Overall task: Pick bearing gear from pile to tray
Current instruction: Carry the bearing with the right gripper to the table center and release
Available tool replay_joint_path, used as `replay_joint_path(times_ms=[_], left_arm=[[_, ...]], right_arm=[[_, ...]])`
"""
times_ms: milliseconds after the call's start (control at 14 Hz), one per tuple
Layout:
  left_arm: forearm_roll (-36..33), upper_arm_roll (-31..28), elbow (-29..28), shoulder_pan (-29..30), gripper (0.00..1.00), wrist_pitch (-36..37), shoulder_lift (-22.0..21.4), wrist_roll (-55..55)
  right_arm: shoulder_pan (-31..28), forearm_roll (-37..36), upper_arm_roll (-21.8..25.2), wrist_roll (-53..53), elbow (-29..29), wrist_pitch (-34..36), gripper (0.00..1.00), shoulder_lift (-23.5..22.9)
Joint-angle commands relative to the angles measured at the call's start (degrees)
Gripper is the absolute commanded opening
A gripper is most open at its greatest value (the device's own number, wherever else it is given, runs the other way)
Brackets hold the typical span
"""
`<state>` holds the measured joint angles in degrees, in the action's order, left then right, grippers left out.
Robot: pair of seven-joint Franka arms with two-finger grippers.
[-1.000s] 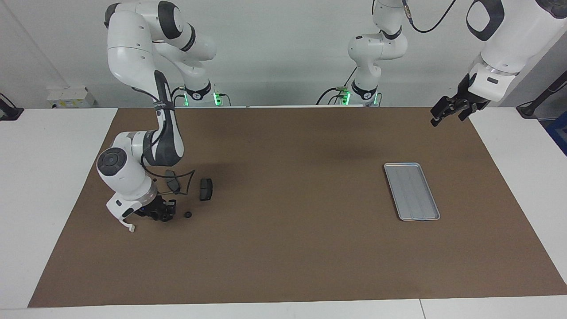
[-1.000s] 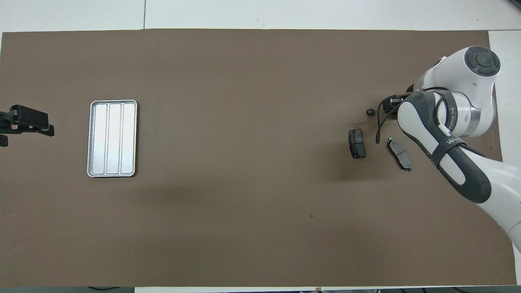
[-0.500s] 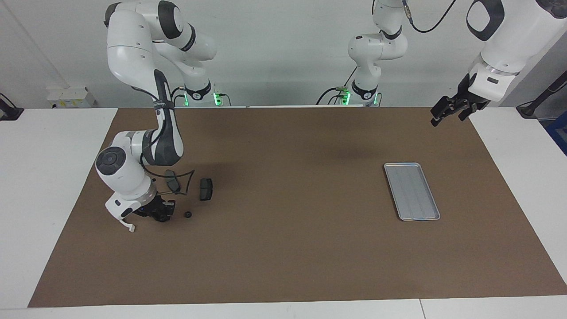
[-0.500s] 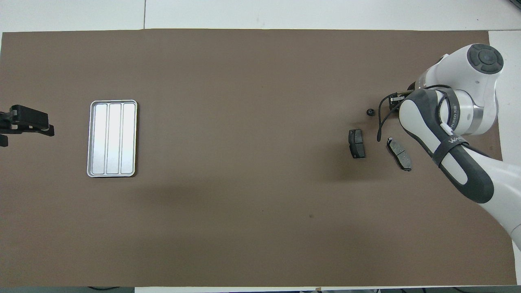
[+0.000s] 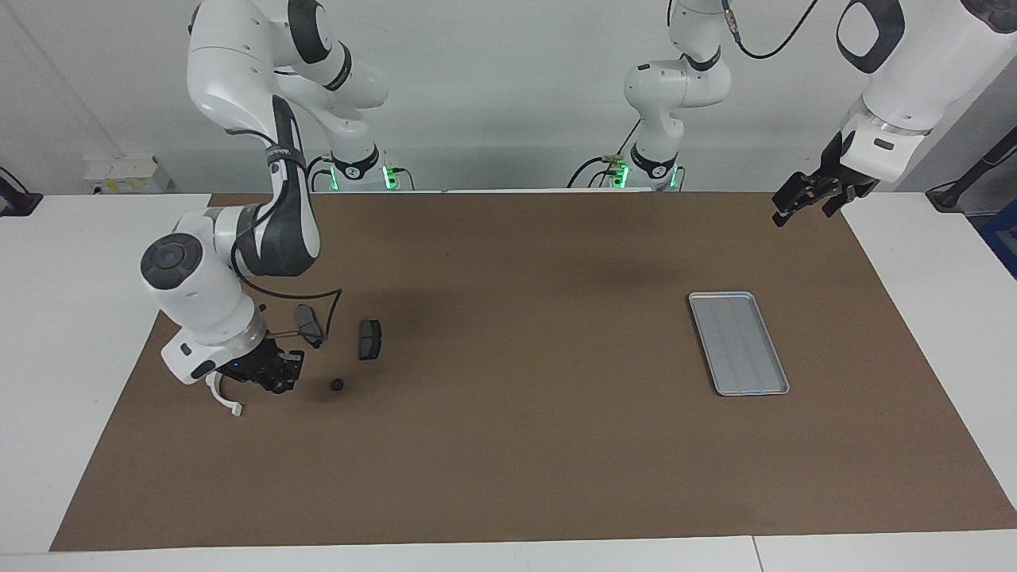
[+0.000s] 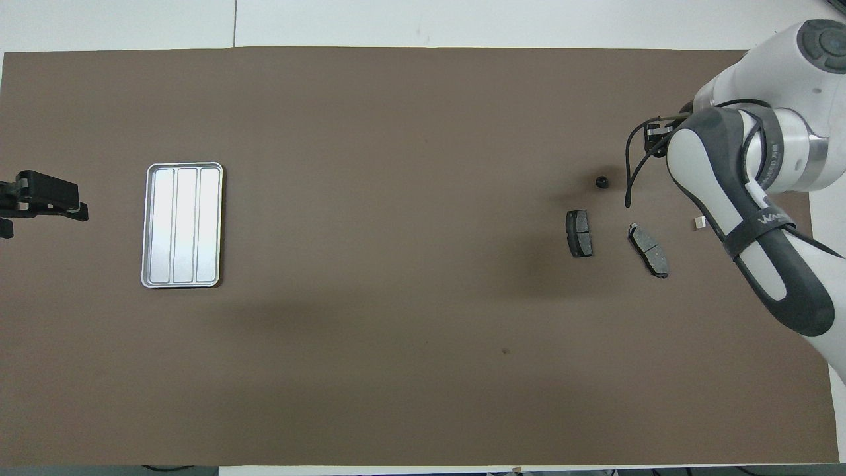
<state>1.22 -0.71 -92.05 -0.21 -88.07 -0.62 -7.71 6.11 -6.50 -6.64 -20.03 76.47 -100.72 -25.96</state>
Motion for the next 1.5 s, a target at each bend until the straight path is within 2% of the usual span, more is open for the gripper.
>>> replay_joint_path(times_ms=[0, 214, 500, 714, 1429], left_arm=[[0.45, 0.18, -2.17, 0.3, 1.0, -1.14, -1.84, 0.41], [0.45, 0.18, -2.17, 0.3, 1.0, -1.14, -1.76, 0.41], [0.45, 0.18, -2.17, 0.3, 1.0, -1.14, -1.76, 0.41], [0.45, 0.18, -2.17, 0.3, 1.0, -1.14, -1.84, 0.41], [0.45, 0.18, -2.17, 0.3, 1.0, -1.14, -1.76, 0.41]], right_arm=[[9.51, -2.12, -0.04, -14.03, -0.71, 1.58, 0.0, 0.47], [16.54, -1.59, -0.65, -24.5, -0.44, 0.88, 0.0, 1.27], [21.04, 0.44, -0.75, -28.04, 2.53, -4.46, 0.0, 0.48], [22.09, 0.35, -0.66, -28.13, 10.0, -11.85, 0.0, 1.0], [23.68, 0.44, -0.83, -27.52, 18.01, -19.95, 0.0, -1.55]])
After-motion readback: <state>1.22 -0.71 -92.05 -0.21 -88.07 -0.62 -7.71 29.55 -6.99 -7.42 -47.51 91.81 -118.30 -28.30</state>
